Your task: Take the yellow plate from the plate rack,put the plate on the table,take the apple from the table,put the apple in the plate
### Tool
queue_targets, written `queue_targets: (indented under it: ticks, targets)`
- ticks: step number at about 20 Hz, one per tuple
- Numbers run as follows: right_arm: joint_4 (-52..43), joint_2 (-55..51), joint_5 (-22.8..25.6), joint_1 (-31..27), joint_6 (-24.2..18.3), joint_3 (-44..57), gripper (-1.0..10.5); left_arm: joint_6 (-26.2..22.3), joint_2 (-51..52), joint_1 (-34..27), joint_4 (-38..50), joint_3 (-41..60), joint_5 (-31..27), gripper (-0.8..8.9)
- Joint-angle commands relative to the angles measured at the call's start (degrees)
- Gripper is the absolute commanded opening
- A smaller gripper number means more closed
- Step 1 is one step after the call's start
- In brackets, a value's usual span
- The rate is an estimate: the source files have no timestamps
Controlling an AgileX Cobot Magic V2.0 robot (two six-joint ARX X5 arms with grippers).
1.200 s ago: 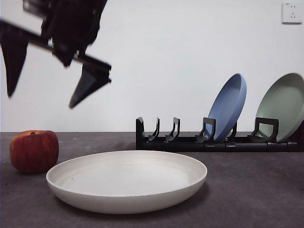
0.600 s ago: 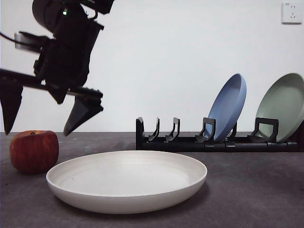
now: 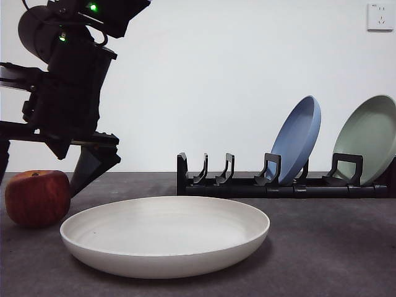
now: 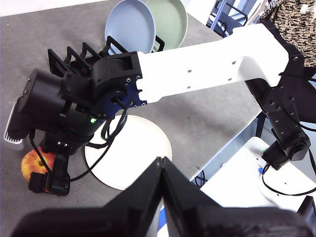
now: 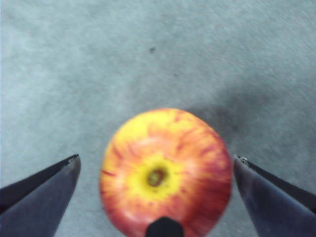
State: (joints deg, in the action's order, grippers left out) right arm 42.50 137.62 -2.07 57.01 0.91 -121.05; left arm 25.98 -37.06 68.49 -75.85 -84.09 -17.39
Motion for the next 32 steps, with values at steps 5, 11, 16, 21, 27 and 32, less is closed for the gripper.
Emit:
queue_targets:
  ticks: [5,11,16,21,27,32]
  targets:
    - [1.4,1.9,-0.6,0.0,0.8,-0.1,-0.2,-2.4,0.1,0.2,0.2,0.1,-0.5,-0.03]
    - [8.1,-6.3,1.2,-0.4,2.3,-0.5,0.0,-2.5,0.1,0.2,0.2,0.1,-0.6,-0.03]
    - [14.1,-15.6,6.5,0.8,-0.3,3.1,0.0,-2.5,0.1,0.2,0.2,0.1,-0.7,-0.03]
    - [0.1,-32.9,6.8,0.6,-1.0,31.9,0.0,-2.4,0.1,0.2,0.3,0.1,-0.7,-0.03]
    - [-18.5,-46.0,6.5,-2.1,1.5,56.7,0.0,-2.5,-0.1,0.2,0.2,0.1,-2.2,-0.03]
    - [-24.5,-44.0,3.8,-3.6,2.2,62.8,0.0,-2.5,-0.2,0.2,0.2,0.1,-2.2,-0.03]
